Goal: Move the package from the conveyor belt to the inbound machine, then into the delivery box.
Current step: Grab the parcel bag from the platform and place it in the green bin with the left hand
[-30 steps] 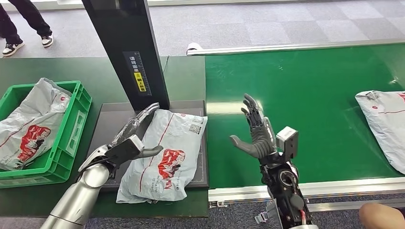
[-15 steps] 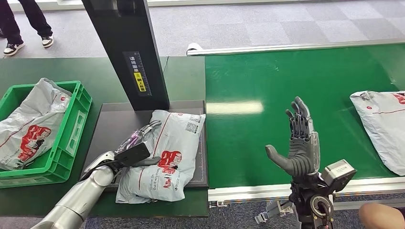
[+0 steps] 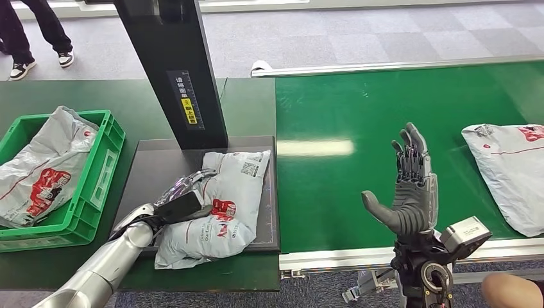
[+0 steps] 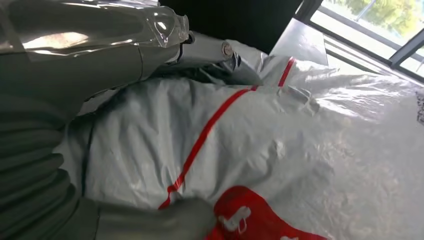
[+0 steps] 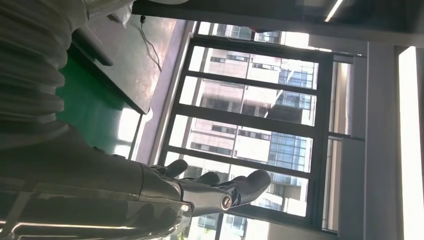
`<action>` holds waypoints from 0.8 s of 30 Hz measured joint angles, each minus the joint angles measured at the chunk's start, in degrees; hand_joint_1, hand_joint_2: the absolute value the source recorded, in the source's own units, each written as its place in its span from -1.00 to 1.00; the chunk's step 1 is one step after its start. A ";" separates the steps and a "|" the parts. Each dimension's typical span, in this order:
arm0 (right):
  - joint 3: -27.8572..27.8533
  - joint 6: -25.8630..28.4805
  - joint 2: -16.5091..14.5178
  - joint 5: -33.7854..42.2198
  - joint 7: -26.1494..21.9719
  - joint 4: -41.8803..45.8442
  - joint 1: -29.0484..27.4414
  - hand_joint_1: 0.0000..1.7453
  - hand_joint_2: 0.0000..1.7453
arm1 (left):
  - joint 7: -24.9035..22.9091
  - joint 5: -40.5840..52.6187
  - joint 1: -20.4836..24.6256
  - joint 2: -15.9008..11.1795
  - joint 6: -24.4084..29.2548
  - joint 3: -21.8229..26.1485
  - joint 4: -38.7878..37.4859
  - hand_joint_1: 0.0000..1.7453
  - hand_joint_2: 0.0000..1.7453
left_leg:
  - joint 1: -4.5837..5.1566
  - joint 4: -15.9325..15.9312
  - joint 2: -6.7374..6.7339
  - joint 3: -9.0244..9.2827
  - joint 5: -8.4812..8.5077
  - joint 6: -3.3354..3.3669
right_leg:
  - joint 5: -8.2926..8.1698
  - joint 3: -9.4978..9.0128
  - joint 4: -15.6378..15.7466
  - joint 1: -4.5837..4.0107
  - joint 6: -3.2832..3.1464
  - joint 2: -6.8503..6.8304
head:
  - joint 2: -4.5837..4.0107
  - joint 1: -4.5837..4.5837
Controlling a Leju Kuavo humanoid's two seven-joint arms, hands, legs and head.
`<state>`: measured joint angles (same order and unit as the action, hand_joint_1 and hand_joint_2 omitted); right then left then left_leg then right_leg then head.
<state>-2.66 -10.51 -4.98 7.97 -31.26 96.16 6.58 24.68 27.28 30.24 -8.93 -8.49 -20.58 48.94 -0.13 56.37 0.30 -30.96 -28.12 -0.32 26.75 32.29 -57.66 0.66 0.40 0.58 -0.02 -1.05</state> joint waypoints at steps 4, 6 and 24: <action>-0.04 0.19 -0.19 0.03 0.17 0.12 0.01 -1.00 1.00 | 0.69 -1.17 -0.35 0.01 -0.08 0.09 0.61 1.00 1.00 | 0.00 0.00 0.01 0.05 0.01 0.00 | 0.00 -0.05 0.00 0.00 0.00 0.00 | 0.00 0.01; -0.08 0.19 -0.27 0.03 0.23 0.12 -0.01 -1.00 1.00 | 0.80 -1.85 -0.95 0.01 -0.04 0.28 2.04 1.00 1.00 | 0.00 0.00 0.01 0.05 0.01 0.00 | 0.00 -0.05 0.00 0.00 0.00 0.00 | 0.00 0.01; -2.61 1.18 -0.52 0.28 -0.33 -0.05 -1.16 -1.00 1.00 | 0.00 -7.55 -7.27 -3.62 3.38 5.26 28.88 1.00 1.00 | -0.02 0.01 -0.01 -0.52 0.01 0.00 | 0.00 0.53 -0.01 -0.02 0.00 0.00 | 0.00 0.01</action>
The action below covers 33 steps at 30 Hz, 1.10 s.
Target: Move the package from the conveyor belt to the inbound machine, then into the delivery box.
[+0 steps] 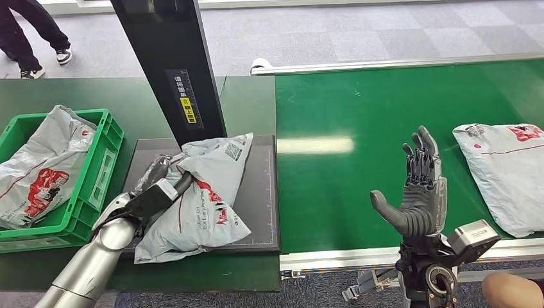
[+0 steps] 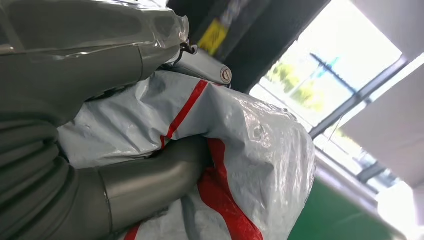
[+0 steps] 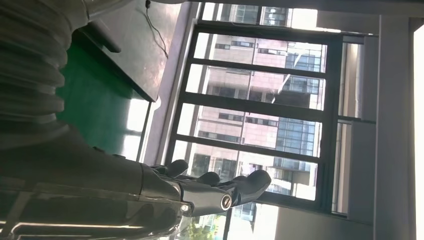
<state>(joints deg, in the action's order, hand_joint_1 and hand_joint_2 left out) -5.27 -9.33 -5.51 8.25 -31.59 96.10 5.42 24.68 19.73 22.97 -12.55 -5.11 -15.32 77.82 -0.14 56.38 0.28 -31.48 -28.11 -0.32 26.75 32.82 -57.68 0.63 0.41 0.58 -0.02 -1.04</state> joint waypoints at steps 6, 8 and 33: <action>-1.14 0.10 -0.12 0.04 -0.78 0.00 -1.97 -1.00 1.00 | -0.26 -1.03 -0.78 -1.72 2.43 7.02 8.08 1.00 1.00 | 0.00 0.00 0.00 -0.07 0.00 0.00 | 0.00 0.08 0.00 0.00 0.00 0.00 | 0.00 -0.01; -1.40 0.08 -0.15 0.10 -0.89 0.00 -2.34 -1.00 1.00 | -0.12 -1.34 -0.93 -2.04 3.04 8.84 9.17 1.00 1.00 | 0.00 0.00 0.01 -0.07 0.00 0.00 | 0.00 0.08 0.00 0.00 0.00 0.00 | 0.00 -0.01; -2.20 -1.27 -2.04 -1.13 -0.51 1.08 -4.59 -1.00 1.00 | -7.44 23.75 10.74 -8.75 23.38 28.17 -15.07 1.00 1.00 | -0.07 -0.01 -0.09 -0.06 0.02 -0.04 | 0.01 0.12 -0.02 -0.09 -0.02 0.04 | 0.00 0.00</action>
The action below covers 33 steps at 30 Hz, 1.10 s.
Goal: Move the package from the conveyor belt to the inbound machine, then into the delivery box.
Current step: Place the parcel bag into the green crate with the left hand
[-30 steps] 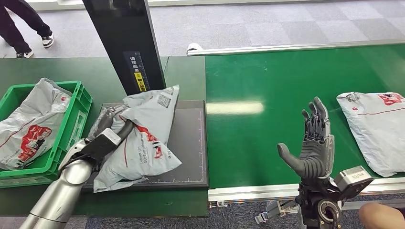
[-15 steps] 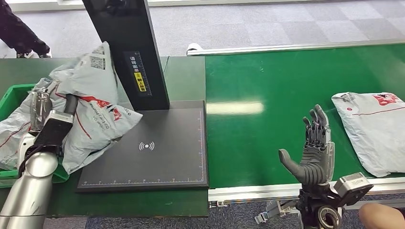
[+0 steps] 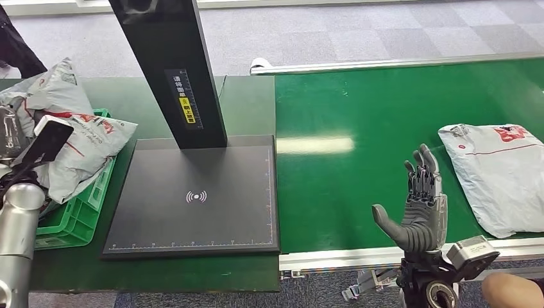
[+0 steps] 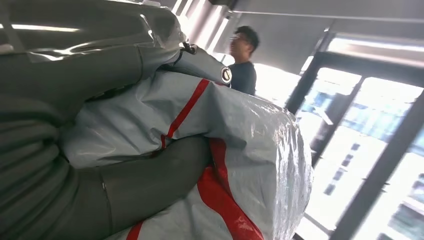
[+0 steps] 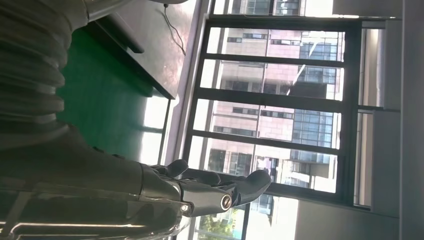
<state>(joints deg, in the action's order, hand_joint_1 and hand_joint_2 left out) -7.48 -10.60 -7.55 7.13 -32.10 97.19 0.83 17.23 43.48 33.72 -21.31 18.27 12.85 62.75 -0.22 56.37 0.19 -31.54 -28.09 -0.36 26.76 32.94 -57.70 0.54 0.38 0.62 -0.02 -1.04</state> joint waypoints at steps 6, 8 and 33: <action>-0.10 -0.66 -0.41 0.00 -0.36 0.04 -0.85 -1.00 1.00 | -2.45 6.49 2.49 -2.69 3.47 2.70 -11.56 1.00 1.00 | 0.00 0.00 -0.09 -0.07 0.00 0.00 | 0.02 0.03 0.00 0.00 -0.02 0.01 | 0.00 0.01; -0.06 -0.80 -0.67 -0.01 -0.47 0.01 -1.01 -1.00 1.00 | -3.43 7.94 2.86 -3.21 3.85 3.45 -13.87 1.00 1.00 | 0.01 0.00 -0.12 -0.08 -0.01 0.00 | 0.02 0.03 0.01 0.01 -0.02 0.01 | 0.00 0.02; -0.11 -0.79 -2.58 0.03 -1.02 -1.04 -1.08 -1.00 1.00 | -5.48 13.35 4.41 -2.92 0.41 7.51 -16.80 -1.00 1.00 | 0.01 0.00 -0.12 -0.07 -0.01 0.00 | 0.01 0.03 0.02 0.01 -0.02 0.00 | 0.00 0.01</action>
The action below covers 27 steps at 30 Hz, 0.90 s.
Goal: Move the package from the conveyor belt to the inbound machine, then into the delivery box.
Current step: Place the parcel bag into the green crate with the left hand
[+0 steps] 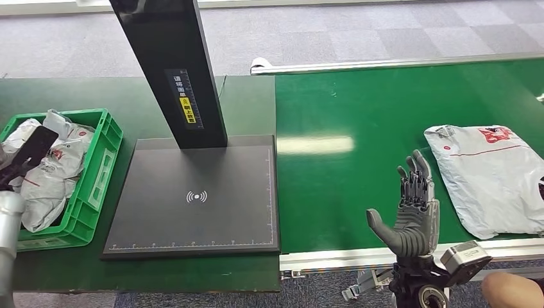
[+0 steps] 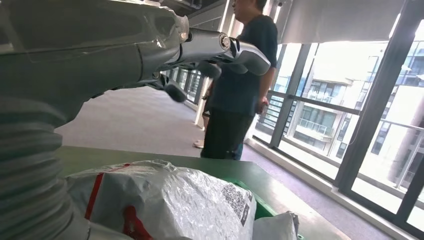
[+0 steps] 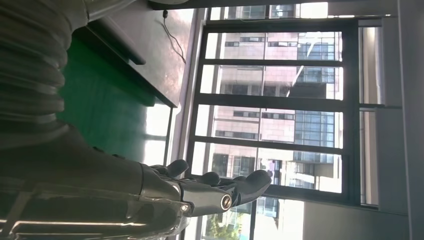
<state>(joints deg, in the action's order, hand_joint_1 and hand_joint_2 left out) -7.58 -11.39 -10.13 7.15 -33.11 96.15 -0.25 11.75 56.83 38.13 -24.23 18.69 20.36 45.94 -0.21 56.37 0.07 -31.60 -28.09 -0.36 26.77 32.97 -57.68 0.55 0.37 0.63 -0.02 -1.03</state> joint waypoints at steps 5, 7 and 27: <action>0.23 -0.25 -0.10 -0.03 0.49 -0.78 0.24 -1.00 1.00 | 0.01 0.35 -0.02 0.81 -0.50 -0.01 1.52 -1.00 1.00 | -0.01 0.00 0.01 0.00 0.00 0.00 | 0.00 0.00 0.00 -0.01 0.00 0.00 | 0.00 0.00; 0.62 -0.55 -0.12 -0.07 0.85 -1.48 0.53 -1.00 1.00 | 0.00 0.66 -0.03 1.29 -0.54 -0.06 2.60 -1.00 1.00 | -0.01 0.00 0.00 0.00 0.00 0.00 | 0.00 -0.01 0.00 -0.01 0.00 0.00 | 0.00 0.00; 8.27 -0.03 -0.86 -1.91 1.78 -11.27 4.02 -1.00 1.00 | 9.03 -16.23 -10.58 9.75 3.55 -1.85 28.97 -1.00 1.00 | 0.01 0.00 0.00 0.00 0.00 0.00 | 0.00 -0.01 0.01 0.01 0.00 0.01 | 0.00 0.00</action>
<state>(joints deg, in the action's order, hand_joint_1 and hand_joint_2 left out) 0.68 -11.42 -10.99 5.25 -31.34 84.87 3.77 20.78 40.59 27.54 -14.48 22.24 18.51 74.91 -0.20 56.37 0.07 -31.60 -28.10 -0.36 26.77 32.96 -57.67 0.55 0.37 0.63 -0.02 -1.03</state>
